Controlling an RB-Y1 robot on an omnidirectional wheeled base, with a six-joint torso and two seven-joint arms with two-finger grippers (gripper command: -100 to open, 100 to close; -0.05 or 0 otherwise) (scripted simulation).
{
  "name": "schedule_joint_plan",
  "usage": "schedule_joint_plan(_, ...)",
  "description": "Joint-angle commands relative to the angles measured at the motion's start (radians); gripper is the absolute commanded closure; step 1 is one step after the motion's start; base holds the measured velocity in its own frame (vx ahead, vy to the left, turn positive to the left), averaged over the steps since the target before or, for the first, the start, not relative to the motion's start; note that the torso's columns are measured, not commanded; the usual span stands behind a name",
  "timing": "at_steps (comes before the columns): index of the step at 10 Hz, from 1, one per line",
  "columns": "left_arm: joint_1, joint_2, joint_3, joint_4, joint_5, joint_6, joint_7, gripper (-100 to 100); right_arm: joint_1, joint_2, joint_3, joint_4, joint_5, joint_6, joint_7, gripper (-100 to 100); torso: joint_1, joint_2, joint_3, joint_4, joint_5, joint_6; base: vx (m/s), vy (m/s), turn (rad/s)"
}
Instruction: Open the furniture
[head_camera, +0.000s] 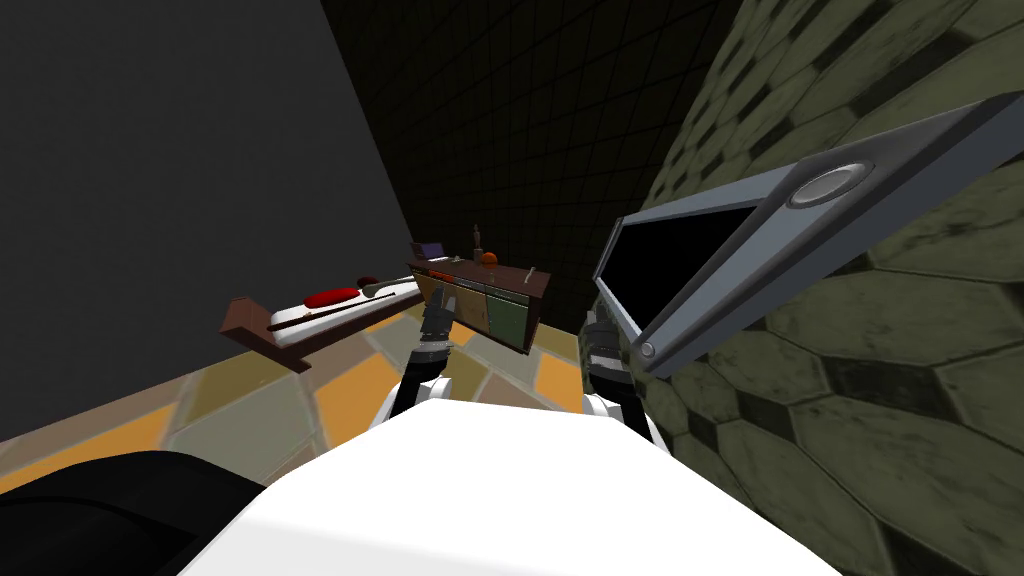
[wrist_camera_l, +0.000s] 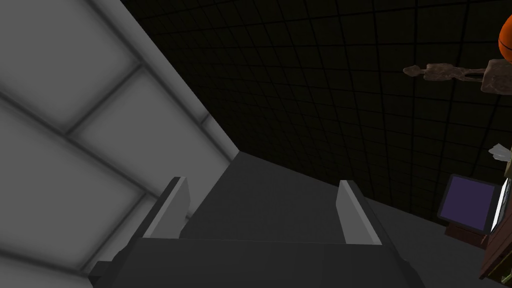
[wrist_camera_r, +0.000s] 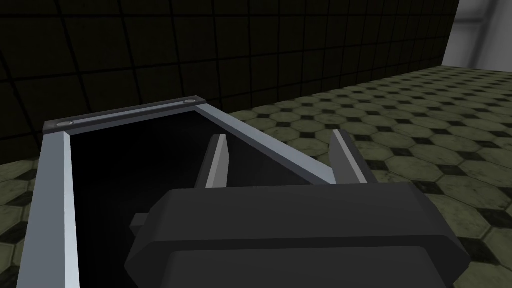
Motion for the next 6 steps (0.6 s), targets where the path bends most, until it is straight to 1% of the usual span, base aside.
schedule_joint_plan(1, 0.000, 0.000, 0.000, 0.000, 0.000, 0.000, 0.000, 0, 0.000, 0.000, 0.000, 0.000, 0.000, 0.000, 0.000, 0, 0.000, 0.074, -0.147, 0.074, 0.000, 0.000, 0.000, 0.000, 0.000)
schedule_joint_plan(3, 0.000, 0.000, 0.000, 0.000, 0.000, 0.000, 0.000, 0, 0.000, 0.000, 0.000, 0.000, 0.000, 0.000, 0.000, 0, 0.000, 0.222, -0.443, 0.221, 0.000, 0.000, 0.000, 0.000, 0.000)
schedule_joint_plan(4, -0.004, 0.037, 0.000, 0.007, 0.001, 0.001, 0.000, -100, 0.000, 0.000, 0.000, 0.000, 0.000, 0.000, 0.000, 0, 0.000, 0.295, -0.590, 0.295, 0.000, 0.000, 0.016, -0.001, -0.006)
schedule_joint_plan(5, -0.007, 0.064, 0.000, 0.014, 0.003, 0.002, 0.001, -100, 0.000, 0.000, 0.000, 0.000, 0.000, 0.000, 0.000, 0, 0.000, 0.329, -0.659, 0.328, 0.000, 0.000, 0.024, -0.006, -0.013)
schedule_joint_plan(6, -0.012, 0.090, -0.001, 0.023, 0.005, 0.004, 0.001, -100, 0.000, 0.000, 0.000, 0.000, 0.000, 0.000, 0.000, 0, 0.000, 0.338, -0.679, 0.338, 0.000, 0.000, 0.029, -0.009, -0.013)
